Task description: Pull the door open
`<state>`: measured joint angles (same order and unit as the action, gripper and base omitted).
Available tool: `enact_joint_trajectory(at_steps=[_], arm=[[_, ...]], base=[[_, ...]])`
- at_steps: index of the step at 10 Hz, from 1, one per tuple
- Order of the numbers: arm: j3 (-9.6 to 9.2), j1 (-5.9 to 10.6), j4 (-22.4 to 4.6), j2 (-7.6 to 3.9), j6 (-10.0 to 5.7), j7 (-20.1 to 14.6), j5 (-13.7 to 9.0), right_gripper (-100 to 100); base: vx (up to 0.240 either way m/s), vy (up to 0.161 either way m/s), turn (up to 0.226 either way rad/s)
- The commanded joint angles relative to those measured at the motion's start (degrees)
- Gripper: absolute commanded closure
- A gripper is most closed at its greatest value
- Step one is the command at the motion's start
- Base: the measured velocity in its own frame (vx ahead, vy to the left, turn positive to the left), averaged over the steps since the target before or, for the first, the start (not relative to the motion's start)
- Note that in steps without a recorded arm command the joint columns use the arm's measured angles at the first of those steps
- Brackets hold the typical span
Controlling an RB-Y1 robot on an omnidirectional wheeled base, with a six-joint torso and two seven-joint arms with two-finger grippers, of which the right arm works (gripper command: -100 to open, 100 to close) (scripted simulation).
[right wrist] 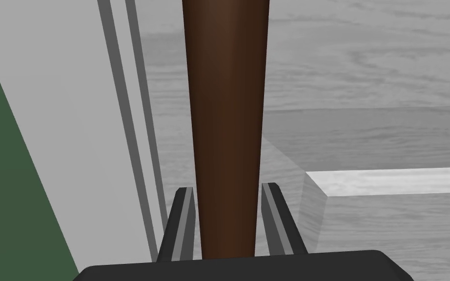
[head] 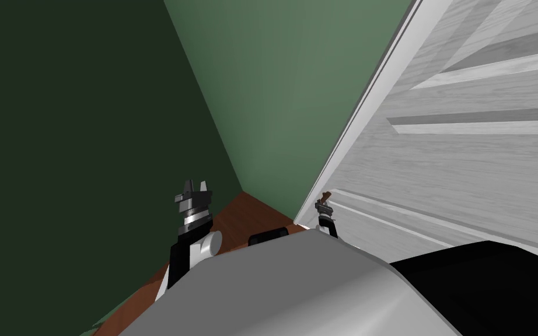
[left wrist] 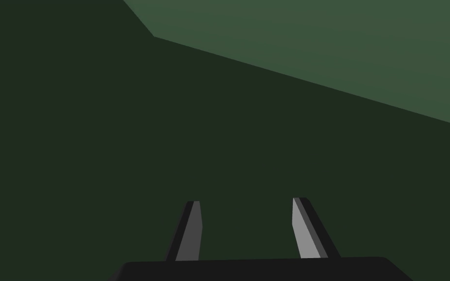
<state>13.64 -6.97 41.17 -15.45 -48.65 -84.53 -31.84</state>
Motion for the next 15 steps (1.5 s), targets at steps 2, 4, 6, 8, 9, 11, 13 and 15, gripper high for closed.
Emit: enact_joint_trajectory(at_steps=[2,4,6,8,9,11,13,15], arm=[[0.03,0.04,-0.02,-0.08,0.08,0.03,-0.01,100],[-0.92,-0.11,0.48,-0.21,0.16,-0.67,0.52,100],[-2.0,-0.28,1.06,-0.52,0.34,-1.52,1.14,100],[-3.25,-0.47,1.73,-0.88,0.56,-2.5,1.85,100],[-3.88,-0.57,2.07,-1.06,0.67,-3.0,2.21,100],[-5.28,-0.78,2.83,-1.46,0.92,-4.1,3.01,100],[-5.41,-1.08,3.41,-1.52,1.14,-4.1,3.1,100],[-7.11,-1.77,4.1,-1.89,1.03,-5.29,4.12,100]], base=[[-0.002,-0.003,0.007],[-0.058,0.006,0.024],[-0.222,0.009,0.075],[-0.22,0.032,0.064],[-0.21,0.066,0.042],[-0.228,0.053,0.056],[-0.162,0.032,0.035],[-0.224,-0.029,0.085]])
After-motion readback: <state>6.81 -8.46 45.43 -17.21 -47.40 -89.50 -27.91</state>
